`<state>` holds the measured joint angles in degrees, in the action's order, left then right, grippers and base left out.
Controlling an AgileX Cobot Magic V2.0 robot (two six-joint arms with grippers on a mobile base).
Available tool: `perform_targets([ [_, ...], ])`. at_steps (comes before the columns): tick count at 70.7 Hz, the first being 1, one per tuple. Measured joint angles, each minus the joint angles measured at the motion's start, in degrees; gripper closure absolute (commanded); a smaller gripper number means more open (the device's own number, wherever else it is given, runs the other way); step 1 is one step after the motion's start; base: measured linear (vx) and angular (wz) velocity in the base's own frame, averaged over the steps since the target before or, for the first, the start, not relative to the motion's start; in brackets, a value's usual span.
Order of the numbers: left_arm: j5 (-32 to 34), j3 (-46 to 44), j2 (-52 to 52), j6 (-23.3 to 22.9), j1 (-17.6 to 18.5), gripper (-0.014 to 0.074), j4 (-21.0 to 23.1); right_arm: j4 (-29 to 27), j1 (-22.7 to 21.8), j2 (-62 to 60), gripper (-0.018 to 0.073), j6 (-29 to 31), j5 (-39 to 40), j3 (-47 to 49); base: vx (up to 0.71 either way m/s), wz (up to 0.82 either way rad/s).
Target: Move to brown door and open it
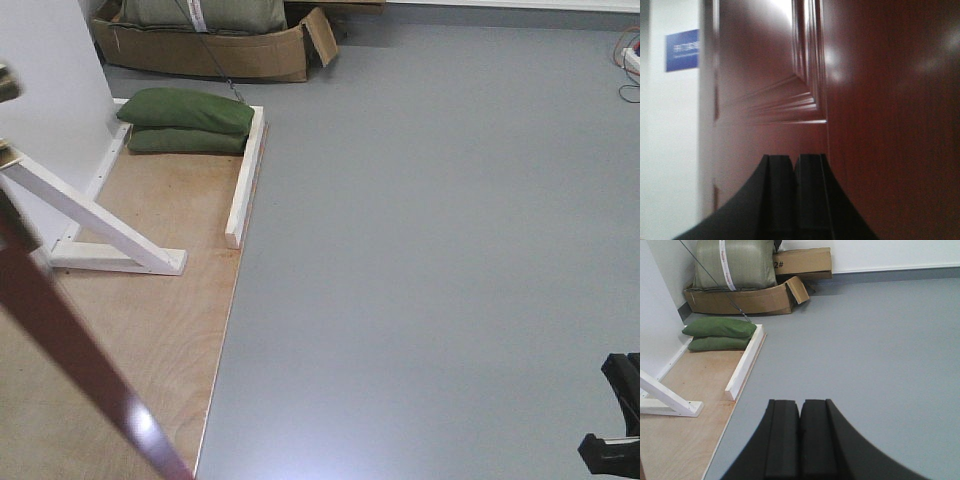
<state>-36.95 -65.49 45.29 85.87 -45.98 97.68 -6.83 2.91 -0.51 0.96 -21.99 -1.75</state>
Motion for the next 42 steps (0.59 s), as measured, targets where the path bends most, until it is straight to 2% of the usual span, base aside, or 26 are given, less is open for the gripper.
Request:
perform_targets([
  [12,-2.08,0.0,1.18,-3.1,8.81,0.058,-0.24,0.0,0.0,0.0,0.0559,0.0,0.0,0.0,0.0,0.0],
  [22,-0.82,0.0,3.36,-3.49,20.03,0.058,-0.41,0.0,0.0,0.0,0.0559,0.0,0.0,0.0,0.0,0.0],
  [32,7.62,0.32,5.62,-3.13,32.92,0.058,-0.41,0.0,0.0,0.0,0.0559,0.0,0.0,0.0,0.0,0.0],
  [42,22.87,2.8,6.73,-0.05,44.75,0.058,0.2,0.0,0.0,0.0,0.0559,0.0,0.0,0.0,0.0,0.0],
])
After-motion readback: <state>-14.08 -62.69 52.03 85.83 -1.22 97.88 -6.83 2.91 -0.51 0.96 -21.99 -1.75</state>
